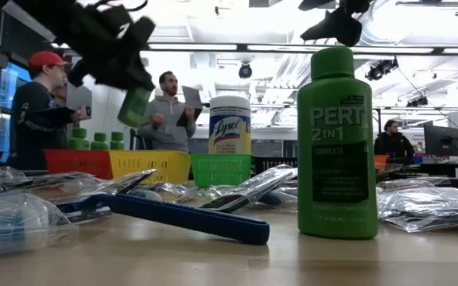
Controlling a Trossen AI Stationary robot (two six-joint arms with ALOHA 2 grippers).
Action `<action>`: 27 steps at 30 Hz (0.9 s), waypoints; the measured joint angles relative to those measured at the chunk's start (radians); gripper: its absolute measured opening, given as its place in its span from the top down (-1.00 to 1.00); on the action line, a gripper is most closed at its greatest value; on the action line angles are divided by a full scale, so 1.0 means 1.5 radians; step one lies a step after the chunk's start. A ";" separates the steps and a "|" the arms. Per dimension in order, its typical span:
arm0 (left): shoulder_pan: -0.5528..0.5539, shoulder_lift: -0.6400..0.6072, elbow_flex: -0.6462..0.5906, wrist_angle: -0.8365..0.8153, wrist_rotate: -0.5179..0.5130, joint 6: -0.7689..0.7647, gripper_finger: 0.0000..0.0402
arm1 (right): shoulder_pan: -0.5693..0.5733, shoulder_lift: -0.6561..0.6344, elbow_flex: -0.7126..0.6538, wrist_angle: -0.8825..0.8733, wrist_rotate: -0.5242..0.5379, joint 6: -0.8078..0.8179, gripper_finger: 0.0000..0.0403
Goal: Pick & Place Travel size toiletries
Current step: Put the green shampoo bottle into the red bin
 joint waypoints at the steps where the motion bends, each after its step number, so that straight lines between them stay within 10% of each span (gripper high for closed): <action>1: 0.001 0.000 -0.005 -0.011 -0.005 -0.011 0.52 | 0.000 0.000 0.000 0.000 0.006 0.002 -0.38; 27: 0.002 0.001 -0.126 -0.074 -0.090 -0.188 0.52 | 0.000 0.000 0.000 0.001 0.044 0.022 -0.38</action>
